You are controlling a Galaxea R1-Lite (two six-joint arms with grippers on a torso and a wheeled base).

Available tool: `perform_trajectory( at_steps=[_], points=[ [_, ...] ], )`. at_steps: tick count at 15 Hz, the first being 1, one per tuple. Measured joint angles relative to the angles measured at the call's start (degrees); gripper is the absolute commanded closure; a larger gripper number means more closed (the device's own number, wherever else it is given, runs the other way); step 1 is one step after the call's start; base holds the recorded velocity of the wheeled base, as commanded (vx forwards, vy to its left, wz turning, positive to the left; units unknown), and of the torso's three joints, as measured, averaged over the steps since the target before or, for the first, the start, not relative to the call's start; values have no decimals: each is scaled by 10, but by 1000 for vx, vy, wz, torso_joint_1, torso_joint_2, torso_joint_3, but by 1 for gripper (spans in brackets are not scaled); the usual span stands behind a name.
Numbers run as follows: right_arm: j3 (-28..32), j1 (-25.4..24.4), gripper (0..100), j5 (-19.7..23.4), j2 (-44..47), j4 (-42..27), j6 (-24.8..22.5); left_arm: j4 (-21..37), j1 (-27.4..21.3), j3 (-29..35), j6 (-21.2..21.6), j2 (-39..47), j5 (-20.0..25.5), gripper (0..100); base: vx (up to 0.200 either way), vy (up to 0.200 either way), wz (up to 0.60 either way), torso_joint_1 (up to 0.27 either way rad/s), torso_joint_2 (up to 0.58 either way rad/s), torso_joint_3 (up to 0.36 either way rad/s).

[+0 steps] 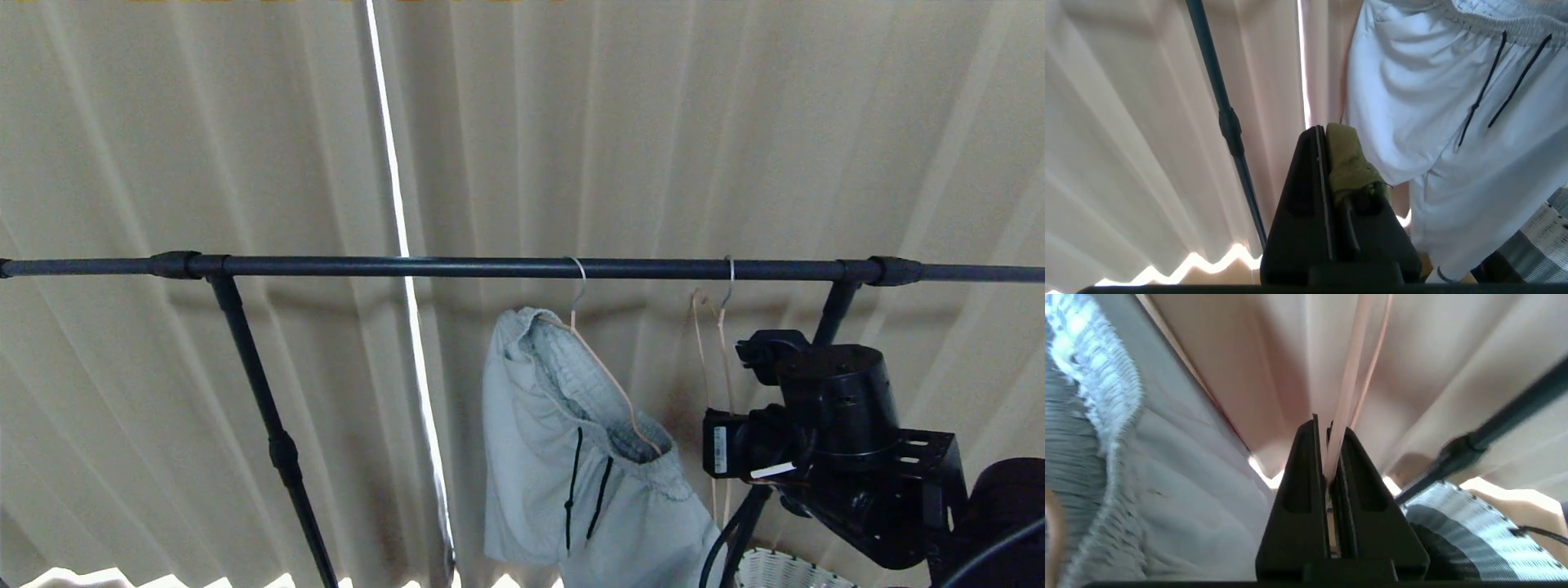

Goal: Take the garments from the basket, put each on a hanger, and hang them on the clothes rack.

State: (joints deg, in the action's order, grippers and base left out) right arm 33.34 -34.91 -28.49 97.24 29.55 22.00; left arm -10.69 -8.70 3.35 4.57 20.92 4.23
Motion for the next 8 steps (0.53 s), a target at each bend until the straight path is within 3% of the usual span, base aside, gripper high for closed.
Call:
perform_trajectory(
  at_steps=[1,4,8],
  points=[
    [-2,0,100,6,-14,-8,0,0,0,0,0,0,0,100,0,0,0,0,0,0],
    [-20,16,100,85,-64,-13,-16,0,0,0,0,-2,0,100,0,0,0,0,0,0],
    [-61,69,100,197,-146,-13,-96,0,0,0,0,-4,0,100,0,0,0,0,0,0]
  ],
)
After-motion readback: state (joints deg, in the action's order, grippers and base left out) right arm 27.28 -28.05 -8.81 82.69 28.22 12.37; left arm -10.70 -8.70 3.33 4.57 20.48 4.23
